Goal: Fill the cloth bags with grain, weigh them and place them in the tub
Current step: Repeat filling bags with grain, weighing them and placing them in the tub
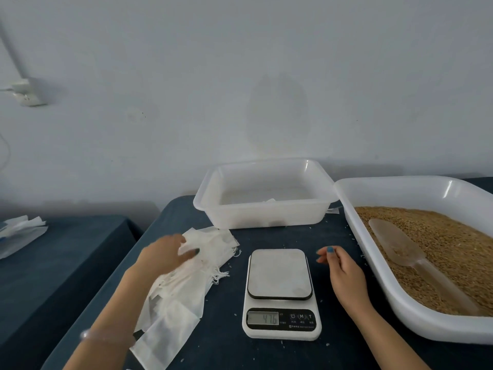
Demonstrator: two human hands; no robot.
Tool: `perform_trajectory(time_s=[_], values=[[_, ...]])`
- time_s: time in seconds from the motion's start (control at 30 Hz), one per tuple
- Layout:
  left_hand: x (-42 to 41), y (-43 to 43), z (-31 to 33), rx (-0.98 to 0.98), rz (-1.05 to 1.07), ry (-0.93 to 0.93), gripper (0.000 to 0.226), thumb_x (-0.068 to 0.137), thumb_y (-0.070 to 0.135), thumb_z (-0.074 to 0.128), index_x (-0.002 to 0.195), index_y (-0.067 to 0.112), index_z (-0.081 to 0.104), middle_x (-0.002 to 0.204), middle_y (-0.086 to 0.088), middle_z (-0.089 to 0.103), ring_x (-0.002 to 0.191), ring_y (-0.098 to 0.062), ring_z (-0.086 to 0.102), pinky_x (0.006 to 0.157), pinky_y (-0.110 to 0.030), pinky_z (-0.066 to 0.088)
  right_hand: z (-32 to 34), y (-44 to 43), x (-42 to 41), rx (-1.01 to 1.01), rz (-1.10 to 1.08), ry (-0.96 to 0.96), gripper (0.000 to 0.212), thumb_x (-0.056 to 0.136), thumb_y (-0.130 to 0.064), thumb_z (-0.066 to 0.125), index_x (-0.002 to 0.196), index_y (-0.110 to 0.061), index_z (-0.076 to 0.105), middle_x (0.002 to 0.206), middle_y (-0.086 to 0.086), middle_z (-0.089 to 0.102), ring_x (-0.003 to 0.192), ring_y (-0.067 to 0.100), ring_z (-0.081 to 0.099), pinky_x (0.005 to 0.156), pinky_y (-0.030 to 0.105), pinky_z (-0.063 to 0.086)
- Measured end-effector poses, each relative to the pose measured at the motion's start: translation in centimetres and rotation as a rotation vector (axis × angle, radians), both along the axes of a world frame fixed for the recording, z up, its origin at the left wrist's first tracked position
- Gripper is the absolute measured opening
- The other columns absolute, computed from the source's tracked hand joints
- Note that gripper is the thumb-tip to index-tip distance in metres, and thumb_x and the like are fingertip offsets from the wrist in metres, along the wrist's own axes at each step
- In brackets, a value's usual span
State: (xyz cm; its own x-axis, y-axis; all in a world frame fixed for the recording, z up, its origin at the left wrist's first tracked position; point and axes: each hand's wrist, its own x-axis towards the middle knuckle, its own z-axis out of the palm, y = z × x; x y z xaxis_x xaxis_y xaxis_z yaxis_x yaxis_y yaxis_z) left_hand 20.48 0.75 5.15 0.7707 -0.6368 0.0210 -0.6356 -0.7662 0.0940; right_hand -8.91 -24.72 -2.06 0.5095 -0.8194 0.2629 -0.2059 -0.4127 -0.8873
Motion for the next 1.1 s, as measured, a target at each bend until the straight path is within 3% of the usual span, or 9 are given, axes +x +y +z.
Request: perform_trajectory(time_s=[0.1, 0.23, 0.3, 0.4, 0.5, 0.73, 0.83, 0.93, 1.1], values=[[-1.0, 1.3, -2.3, 0.129, 0.127, 0.029, 0.054, 0.1, 0.061, 0.03, 0.12, 0.016, 0.051, 0.123, -0.001, 0.059, 0.109, -0.023, 0.058, 0.085, -0.035, 0.047, 0.0, 0.1, -0.1, -0.008, 0.004, 0.0, 0.024, 0.103, -0.028, 0.039, 0.092, -0.031, 0.061, 0.086, -0.01, 0.068, 0.081, 0.005, 0.061, 0.066, 0.025, 0.041], [-1.2, 2.4, -3.0, 0.007, 0.244, 0.017, 0.039, 0.107, 0.04, 0.024, 0.122, 0.012, 0.048, 0.122, -0.005, 0.058, 0.106, -0.025, 0.059, 0.083, -0.035, 0.047, 0.0, 0.1, -0.1, 0.0, 0.001, 0.002, 0.025, 0.103, -0.027, 0.04, 0.092, -0.03, 0.061, 0.086, -0.01, 0.068, 0.083, 0.003, 0.061, 0.067, 0.022, 0.041], [-1.2, 2.7, -3.0, -0.007, 0.273, 0.0, 0.034, 0.107, 0.036, 0.025, 0.12, 0.013, 0.048, 0.11, -0.005, 0.059, 0.094, -0.023, 0.057, 0.075, -0.034, 0.045, 0.0, 0.0, -0.1, -0.002, 0.001, 0.003, 0.025, 0.103, -0.027, 0.04, 0.092, -0.029, 0.062, 0.086, -0.01, 0.068, 0.083, 0.003, 0.061, 0.067, 0.022, 0.041], [-1.0, 2.8, -3.1, 0.065, 0.284, -0.077, 0.023, 0.104, 0.022, 0.031, 0.1, 0.017, 0.053, 0.088, 0.001, 0.057, 0.078, -0.019, 0.058, 0.062, -0.029, 0.046, 0.1, 0.1, 0.0, -0.005, 0.002, -0.003, 0.025, 0.103, -0.026, 0.04, 0.092, -0.029, 0.062, 0.085, -0.01, 0.068, 0.083, 0.004, 0.062, 0.066, 0.022, 0.041], [-0.9, 2.8, -2.9, 0.181, 0.274, -0.188, 0.019, 0.093, 0.011, 0.04, 0.081, 0.02, 0.052, 0.075, 0.003, 0.052, 0.065, -0.015, 0.051, 0.05, -0.023, 0.033, 0.2, 0.1, 0.0, -0.002, 0.005, -0.004, 0.025, 0.103, -0.026, 0.04, 0.092, -0.028, 0.062, 0.085, -0.009, 0.068, 0.082, 0.004, 0.062, 0.066, 0.022, 0.041], [0.5, 3.7, -2.6, 0.269, 0.055, -0.097, 0.01, 0.097, 0.015, 0.038, 0.095, 0.019, 0.047, 0.086, 0.002, 0.054, 0.076, -0.014, 0.054, 0.069, -0.024, 0.045, 0.1, 0.1, -0.1, -0.003, 0.009, 0.004, 0.025, 0.103, -0.026, 0.04, 0.092, -0.029, 0.062, 0.085, -0.01, 0.068, 0.082, 0.003, 0.062, 0.066, 0.022, 0.041], [0.3, 3.9, -2.5, 0.224, 0.092, -0.199, 0.02, 0.095, 0.012, 0.041, 0.097, 0.021, 0.058, 0.087, 0.002, 0.061, 0.079, -0.015, 0.061, 0.068, -0.026, 0.05, 0.1, 0.2, -0.1, -0.003, 0.01, 0.002, 0.026, 0.103, -0.026, 0.04, 0.09, -0.031, 0.062, 0.085, -0.011, 0.068, 0.081, 0.002, 0.061, 0.065, 0.021, 0.04], [-0.1, 4.0, -2.3, 0.132, 0.151, -0.178, 0.032, 0.096, 0.01, 0.041, 0.104, 0.028, 0.066, 0.092, 0.003, 0.066, 0.079, -0.016, 0.062, 0.071, -0.026, 0.053, 0.1, 0.1, -0.1, -0.003, 0.004, 0.0, 0.026, 0.103, -0.026, 0.04, 0.089, -0.031, 0.061, 0.084, -0.011, 0.068, 0.079, 0.001, 0.061, 0.063, 0.02, 0.039], [-0.8, 3.8, -0.1, -0.024, 0.302, -0.21, 0.021, 0.096, 0.006, 0.048, 0.087, 0.017, 0.062, 0.073, -0.001, 0.057, 0.063, -0.019, 0.057, 0.055, -0.026, 0.041, 0.2, 0.2, -0.1, -0.01, 0.009, 0.003, 0.025, 0.103, -0.026, 0.041, 0.089, -0.032, 0.061, 0.084, -0.01, 0.067, 0.081, 0.002, 0.061, 0.066, 0.021, 0.041]])
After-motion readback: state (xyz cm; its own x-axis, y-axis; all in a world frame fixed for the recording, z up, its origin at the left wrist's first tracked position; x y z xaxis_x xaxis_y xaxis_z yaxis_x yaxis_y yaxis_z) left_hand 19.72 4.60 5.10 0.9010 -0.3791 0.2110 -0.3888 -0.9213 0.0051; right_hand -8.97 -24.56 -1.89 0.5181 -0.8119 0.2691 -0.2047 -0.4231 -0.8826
